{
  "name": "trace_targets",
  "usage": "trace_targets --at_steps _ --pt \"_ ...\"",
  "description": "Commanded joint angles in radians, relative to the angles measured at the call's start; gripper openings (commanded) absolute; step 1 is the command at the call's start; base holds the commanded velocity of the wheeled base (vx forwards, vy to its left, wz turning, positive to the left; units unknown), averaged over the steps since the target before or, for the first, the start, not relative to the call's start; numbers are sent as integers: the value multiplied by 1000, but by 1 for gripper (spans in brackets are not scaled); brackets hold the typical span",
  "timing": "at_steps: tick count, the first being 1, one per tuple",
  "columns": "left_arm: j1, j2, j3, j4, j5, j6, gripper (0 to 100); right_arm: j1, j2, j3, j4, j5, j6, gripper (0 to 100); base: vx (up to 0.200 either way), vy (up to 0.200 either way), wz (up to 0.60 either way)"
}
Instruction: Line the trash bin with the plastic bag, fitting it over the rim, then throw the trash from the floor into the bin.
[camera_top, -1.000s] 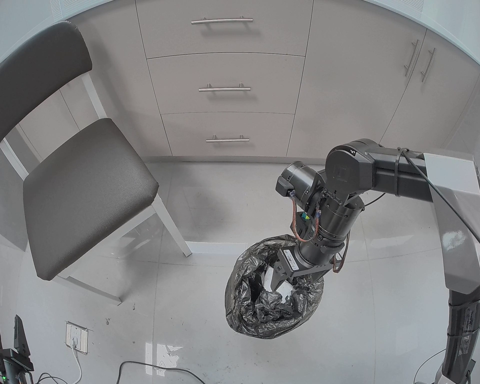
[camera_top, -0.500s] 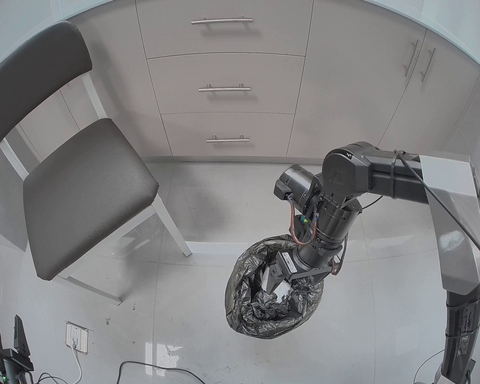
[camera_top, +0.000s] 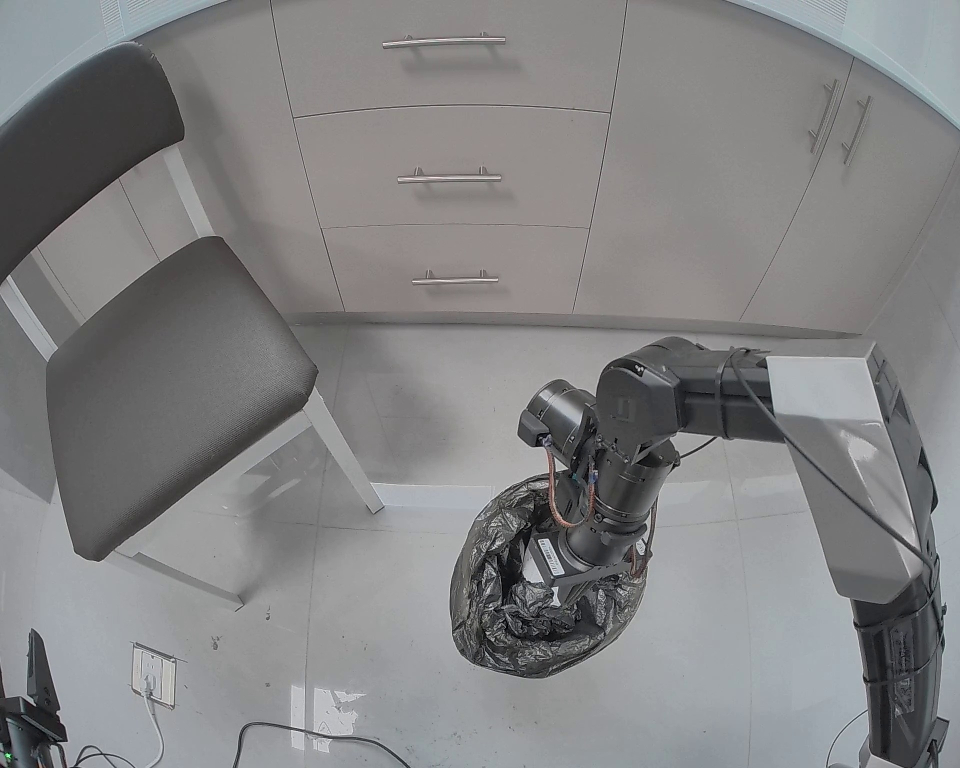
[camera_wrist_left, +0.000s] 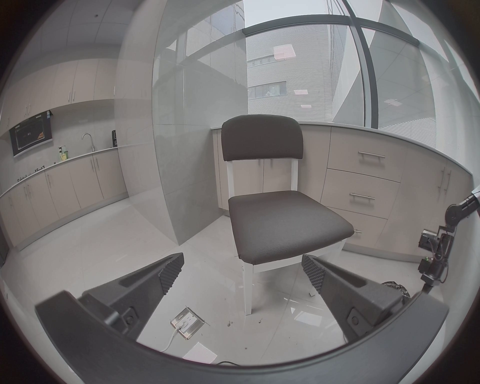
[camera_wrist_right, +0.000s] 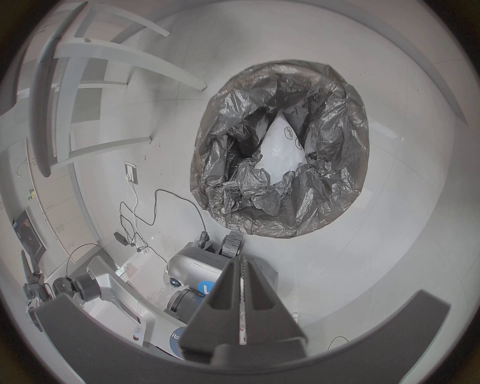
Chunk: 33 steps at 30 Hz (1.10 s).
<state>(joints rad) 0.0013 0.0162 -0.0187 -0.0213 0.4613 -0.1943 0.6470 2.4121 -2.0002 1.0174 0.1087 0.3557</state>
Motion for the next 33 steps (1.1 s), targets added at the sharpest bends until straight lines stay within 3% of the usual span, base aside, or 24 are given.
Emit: trace_targets --at_steps 1,9,21,33 --pt "0 -15 0 0 0 -2 100 0 62 0 -22 0 2 0 0 0 0" --pt "0 -15 0 0 0 -2 100 0 120 0 -157 -32 3 0 0 0 0" --pt "0 -15 0 0 0 -4 100 -6 182 0 -186 -60 3 0 0 0 0" --pt "0 -15 0 0 0 -4 100 -21 254 0 -350 -70 3 0 0 0 0"
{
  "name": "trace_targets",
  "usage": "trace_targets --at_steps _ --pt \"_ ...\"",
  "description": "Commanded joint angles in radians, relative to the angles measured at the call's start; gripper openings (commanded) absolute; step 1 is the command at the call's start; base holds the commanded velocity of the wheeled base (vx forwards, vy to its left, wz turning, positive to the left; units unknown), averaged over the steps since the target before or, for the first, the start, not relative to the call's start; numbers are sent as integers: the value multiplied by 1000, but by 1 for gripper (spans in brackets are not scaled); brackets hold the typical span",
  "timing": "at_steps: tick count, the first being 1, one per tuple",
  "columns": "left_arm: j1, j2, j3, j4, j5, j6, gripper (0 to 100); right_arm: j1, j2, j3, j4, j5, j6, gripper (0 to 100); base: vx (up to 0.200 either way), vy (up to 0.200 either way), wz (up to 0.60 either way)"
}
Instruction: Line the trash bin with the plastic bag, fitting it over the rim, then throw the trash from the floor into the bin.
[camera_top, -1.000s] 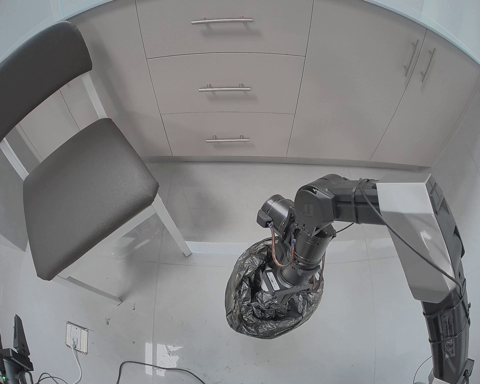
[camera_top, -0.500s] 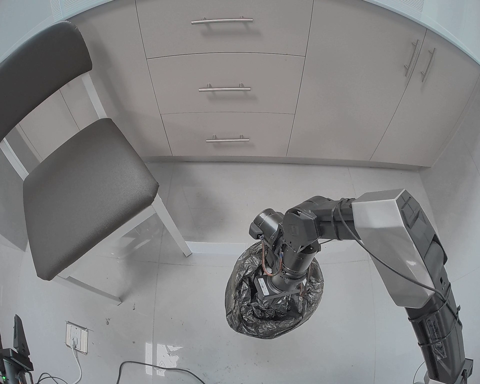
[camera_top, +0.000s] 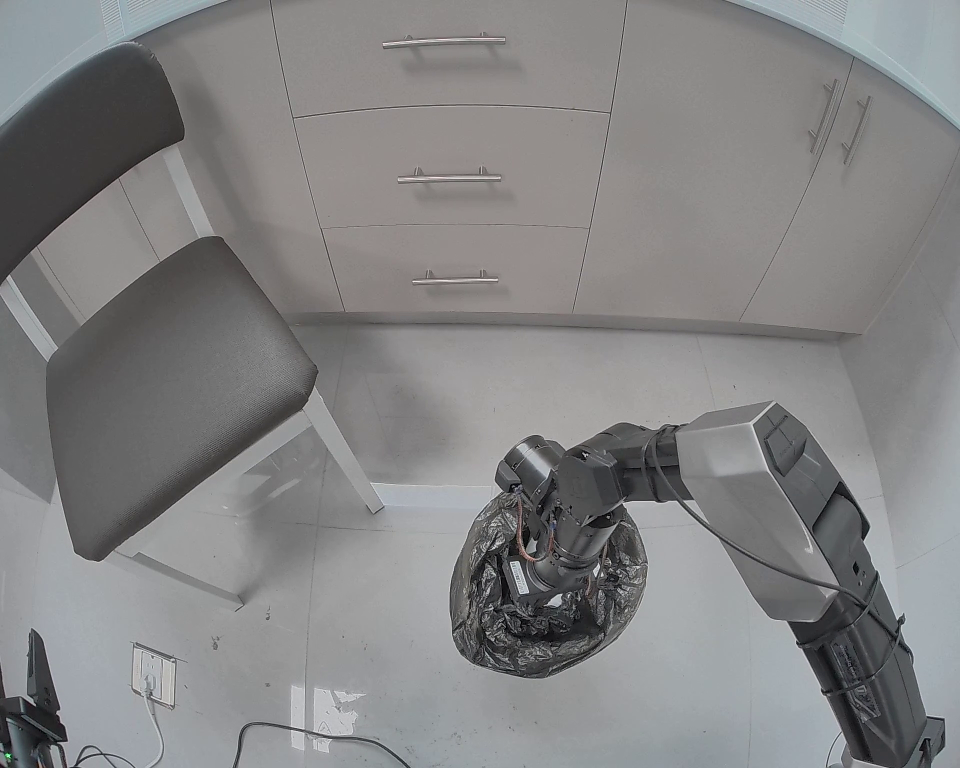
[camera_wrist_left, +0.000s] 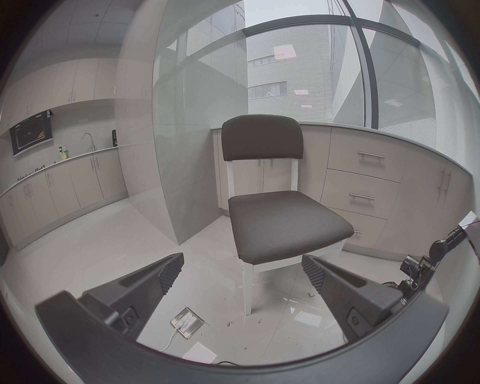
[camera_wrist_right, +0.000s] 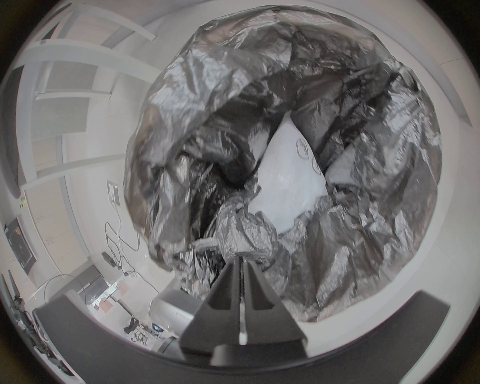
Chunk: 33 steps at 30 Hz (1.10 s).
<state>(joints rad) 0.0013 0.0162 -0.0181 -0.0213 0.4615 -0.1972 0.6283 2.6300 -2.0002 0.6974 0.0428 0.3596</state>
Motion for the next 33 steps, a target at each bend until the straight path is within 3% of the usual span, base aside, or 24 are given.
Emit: trace_targets --at_steps 1,33 --pt "0 -15 0 0 0 -1 100 -2 47 0 -56 -9 -1 0 0 0 0" --pt "0 -15 0 0 0 -14 100 -96 216 0 -262 -23 -4 0 0 0 0"
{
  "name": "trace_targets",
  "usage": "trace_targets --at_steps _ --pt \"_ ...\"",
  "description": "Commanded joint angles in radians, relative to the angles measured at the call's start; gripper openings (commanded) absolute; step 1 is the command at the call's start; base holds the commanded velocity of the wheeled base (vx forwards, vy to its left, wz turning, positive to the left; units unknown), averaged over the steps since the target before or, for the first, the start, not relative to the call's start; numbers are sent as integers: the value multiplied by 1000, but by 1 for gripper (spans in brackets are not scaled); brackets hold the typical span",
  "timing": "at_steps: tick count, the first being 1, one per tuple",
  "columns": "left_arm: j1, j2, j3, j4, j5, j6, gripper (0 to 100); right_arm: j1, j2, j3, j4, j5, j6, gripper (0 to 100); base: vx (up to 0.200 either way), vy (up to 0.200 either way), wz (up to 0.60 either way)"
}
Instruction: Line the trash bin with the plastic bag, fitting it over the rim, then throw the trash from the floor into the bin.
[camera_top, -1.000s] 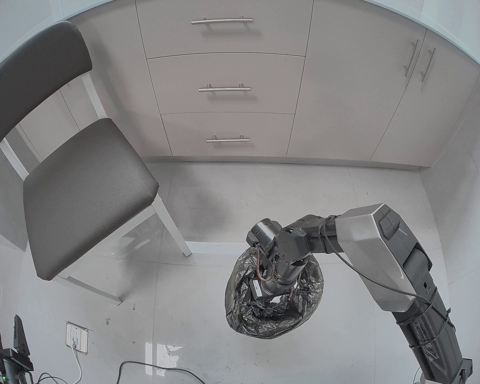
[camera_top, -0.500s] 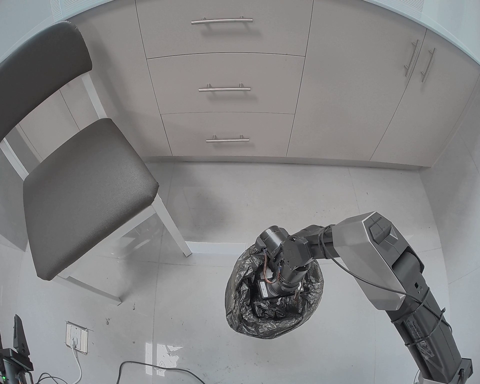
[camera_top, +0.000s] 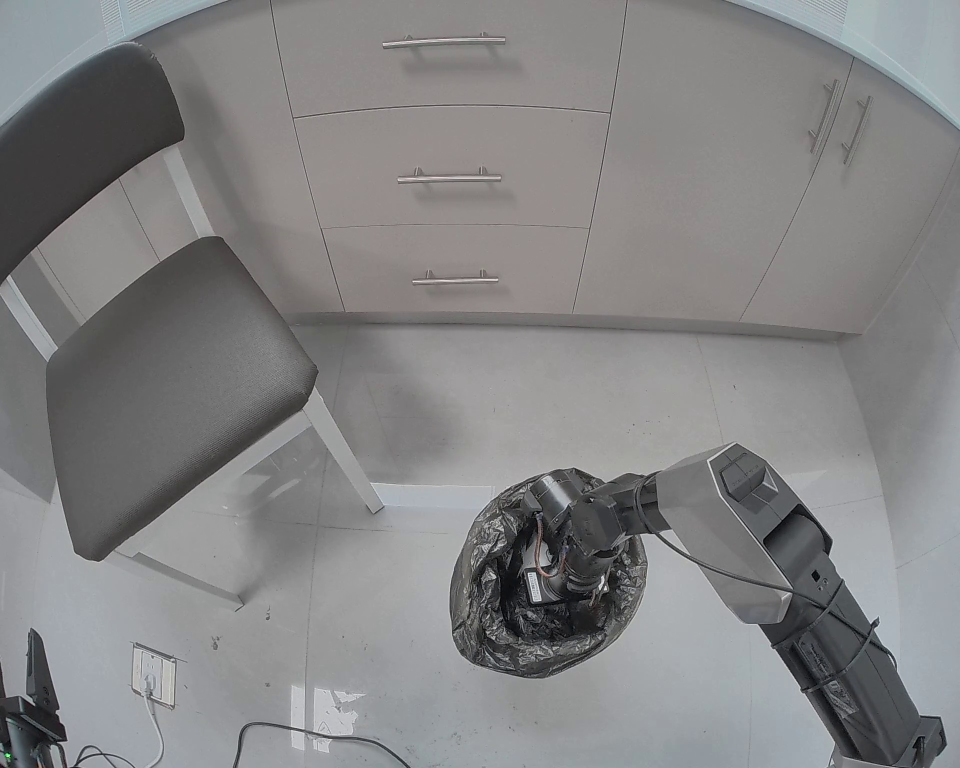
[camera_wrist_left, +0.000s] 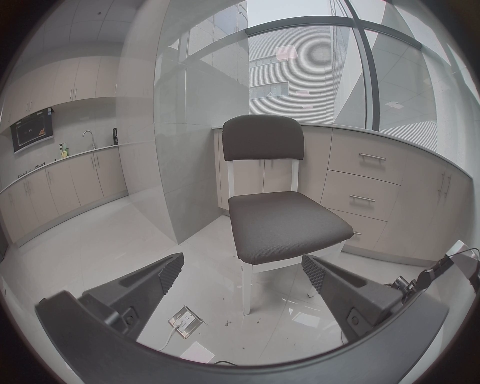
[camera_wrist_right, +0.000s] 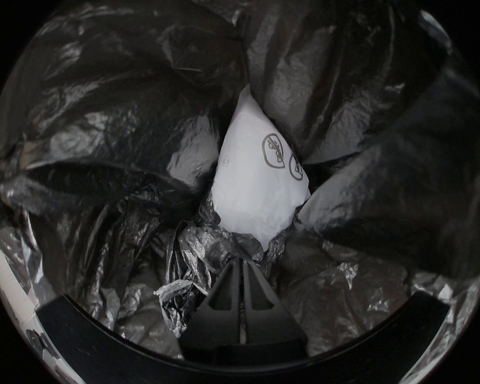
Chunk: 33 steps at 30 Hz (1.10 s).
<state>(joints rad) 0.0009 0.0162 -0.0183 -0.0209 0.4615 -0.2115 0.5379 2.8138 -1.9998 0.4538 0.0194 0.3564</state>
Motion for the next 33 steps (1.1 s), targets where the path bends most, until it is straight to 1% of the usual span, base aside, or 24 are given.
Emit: trace_targets --at_steps 1,6,14,16,17,18,24,26,31,33 --pt "1 -15 0 -1 0 0 100 -7 35 0 -23 1 0 0 0 0 0" --pt "1 -15 0 2 0 4 100 -9 38 0 -24 1 1 0 0 0 0" --pt "1 -15 0 6 -23 17 100 -21 50 0 -58 1 1 0 0 0 0" --pt "1 -15 0 7 -40 27 100 -21 50 0 -58 1 1 0 0 0 0" --pt "1 -15 -2 7 -67 44 100 -22 49 0 -60 1 0 0 0 0 0" --pt "1 -15 -2 7 -78 52 100 -22 47 0 -60 1 0 0 0 0 0" --pt "1 -15 -2 7 -87 61 100 -27 35 0 -58 1 1 0 0 0 0" --pt "1 -15 -2 7 -87 61 100 -27 26 0 -58 1 1 0 0 0 0" --pt "1 -15 -2 10 -90 60 100 -26 -68 0 -43 -1 1 0 0 0 0" --pt "1 -13 -2 12 -116 72 100 -26 -106 0 -27 -1 1 0 0 0 0"
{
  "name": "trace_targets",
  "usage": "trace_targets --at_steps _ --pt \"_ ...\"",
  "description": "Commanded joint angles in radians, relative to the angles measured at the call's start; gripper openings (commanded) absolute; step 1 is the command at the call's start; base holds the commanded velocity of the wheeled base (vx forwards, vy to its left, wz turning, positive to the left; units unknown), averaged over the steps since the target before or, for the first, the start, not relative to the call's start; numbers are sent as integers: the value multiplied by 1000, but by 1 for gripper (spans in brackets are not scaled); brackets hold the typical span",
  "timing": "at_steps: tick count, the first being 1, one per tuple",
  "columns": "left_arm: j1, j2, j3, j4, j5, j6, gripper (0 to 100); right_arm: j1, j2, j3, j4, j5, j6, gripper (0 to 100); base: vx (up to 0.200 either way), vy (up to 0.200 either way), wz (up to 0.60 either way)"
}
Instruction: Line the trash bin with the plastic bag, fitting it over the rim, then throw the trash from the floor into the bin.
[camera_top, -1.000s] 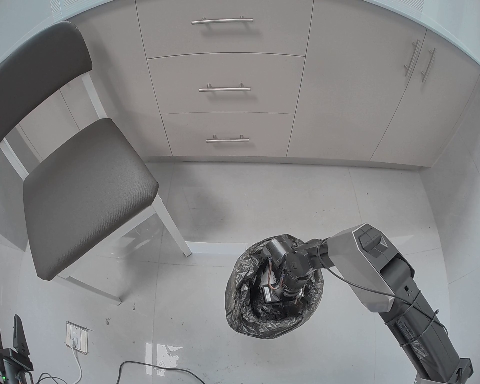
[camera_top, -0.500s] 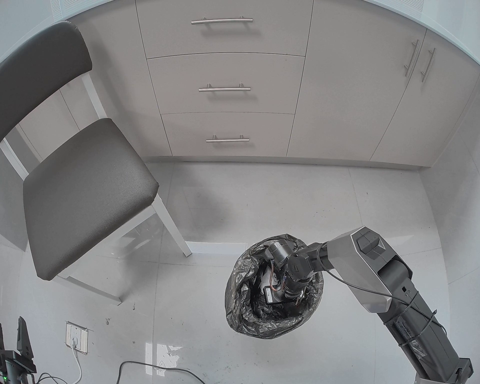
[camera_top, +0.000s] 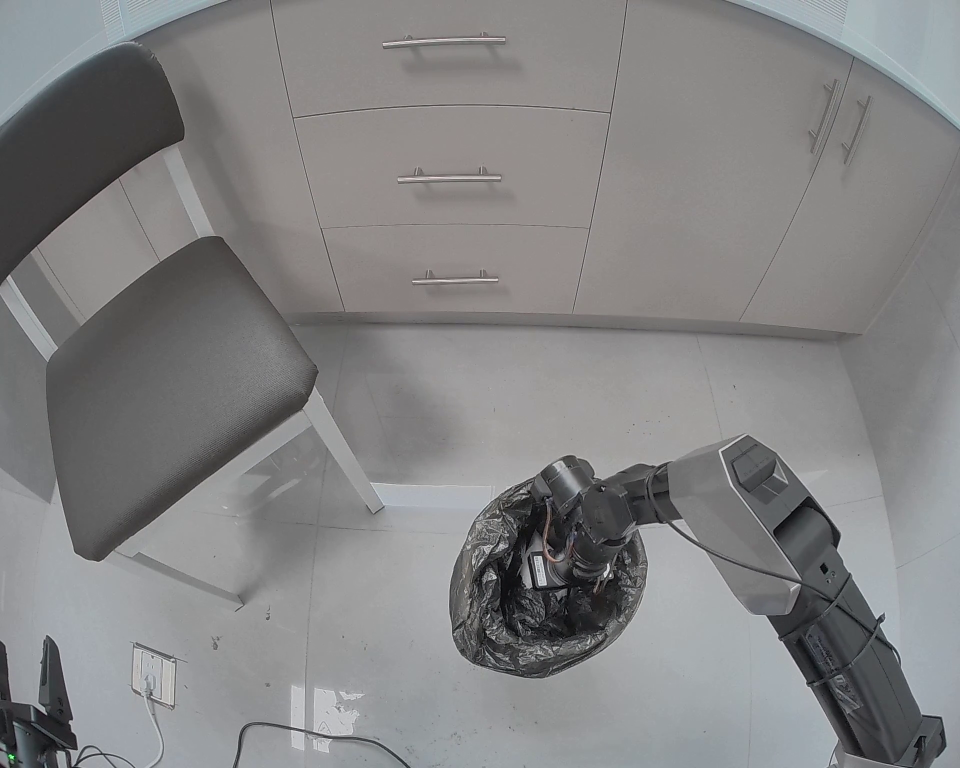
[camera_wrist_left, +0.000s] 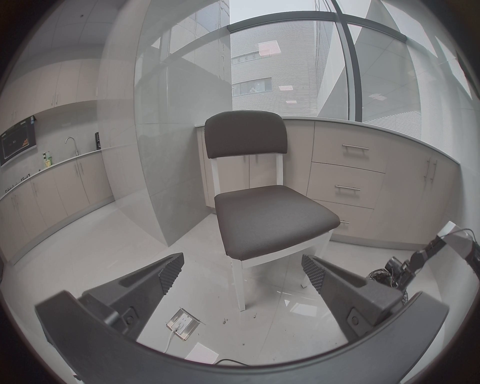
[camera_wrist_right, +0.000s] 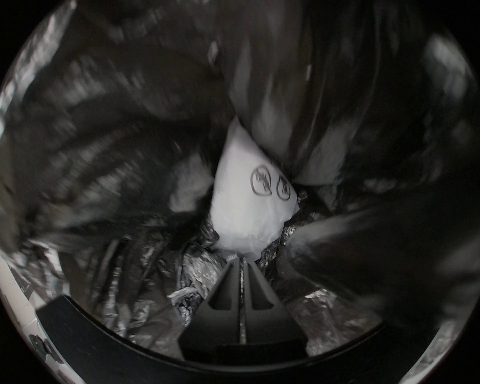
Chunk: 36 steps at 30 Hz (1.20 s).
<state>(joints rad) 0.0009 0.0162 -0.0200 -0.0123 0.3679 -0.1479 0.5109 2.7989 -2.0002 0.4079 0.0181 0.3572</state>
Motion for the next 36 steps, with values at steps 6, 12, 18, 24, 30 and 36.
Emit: trace_targets --at_steps 6,12,18,24,30,36 --pt "1 -13 0 3 -38 10 100 3 -194 0 58 0 2 0 0 0 0" --pt "1 -13 0 3 -127 13 100 8 -266 0 88 0 5 0 0 0 0" --pt "-1 -16 8 -8 -248 36 100 15 -328 0 95 -13 22 0 0 0 0" --pt "-1 -16 9 -6 -287 74 100 29 -417 0 97 -43 17 0 0 0 0" --pt "1 -16 11 -6 -307 74 100 21 -542 0 104 -93 17 0 0 0 0" --pt "1 -15 11 -6 -303 65 100 20 -760 0 244 -132 6 0 0 0 0"
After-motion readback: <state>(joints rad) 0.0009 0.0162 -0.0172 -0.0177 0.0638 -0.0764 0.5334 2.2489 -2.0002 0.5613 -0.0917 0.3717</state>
